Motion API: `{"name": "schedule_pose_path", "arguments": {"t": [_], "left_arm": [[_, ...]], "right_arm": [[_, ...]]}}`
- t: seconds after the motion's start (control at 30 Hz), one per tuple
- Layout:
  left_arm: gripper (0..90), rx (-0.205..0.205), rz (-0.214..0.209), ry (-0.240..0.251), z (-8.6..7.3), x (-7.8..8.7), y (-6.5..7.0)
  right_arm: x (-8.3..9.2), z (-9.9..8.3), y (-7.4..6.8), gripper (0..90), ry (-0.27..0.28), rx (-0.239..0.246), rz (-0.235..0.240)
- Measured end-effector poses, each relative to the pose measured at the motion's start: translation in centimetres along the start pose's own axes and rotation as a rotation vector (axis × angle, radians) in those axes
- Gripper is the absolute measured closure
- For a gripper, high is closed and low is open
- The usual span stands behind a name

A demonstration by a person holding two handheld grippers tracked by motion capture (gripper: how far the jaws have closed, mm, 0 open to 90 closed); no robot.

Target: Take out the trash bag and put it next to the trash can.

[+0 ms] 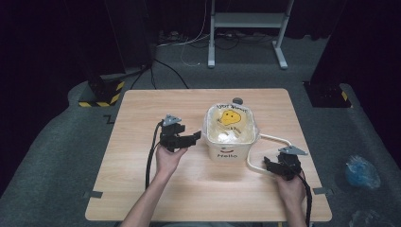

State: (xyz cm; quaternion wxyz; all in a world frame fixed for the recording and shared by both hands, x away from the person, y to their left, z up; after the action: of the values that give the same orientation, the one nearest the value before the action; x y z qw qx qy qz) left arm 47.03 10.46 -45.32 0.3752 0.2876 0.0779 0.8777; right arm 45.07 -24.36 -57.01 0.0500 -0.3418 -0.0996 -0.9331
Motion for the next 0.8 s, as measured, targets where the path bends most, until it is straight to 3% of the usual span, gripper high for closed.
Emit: {"name": "schedule_pose_path", "arguments": {"t": [0.13, 0.53, 0.8], "left_arm": [[26.0, 0.021, -0.020, 0.016, 0.4, -0.4, 0.1], [27.6, 0.027, -0.030, 0.038, 1.8, -0.9, 0.6], [31.5, 0.014, -0.033, 0.010, 2.5, -2.0, 0.8]], "right_arm": [[0.0, 0.0, 0.0, 29.0, 0.000, 0.000, 0.000], [0.0, 0.0, 0.0, 29.2, 0.002, -0.001, -0.001], [0.0, 0.0, -0.1, 29.4, 0.001, -0.005, -0.003]]}}
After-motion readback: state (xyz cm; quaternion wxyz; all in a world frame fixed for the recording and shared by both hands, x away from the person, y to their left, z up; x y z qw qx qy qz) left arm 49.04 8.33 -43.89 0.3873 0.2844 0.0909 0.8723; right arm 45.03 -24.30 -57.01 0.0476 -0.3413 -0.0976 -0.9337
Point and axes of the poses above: each handheld gripper's, and its own axes: x roughly backward along the jaws, z roughly out of its top, y roughly to its right, the point moved 7 cm from there along -x, roughly forward along the jaws, and after that the axes turned 12 degrees about -z, right-handed, at the moved point
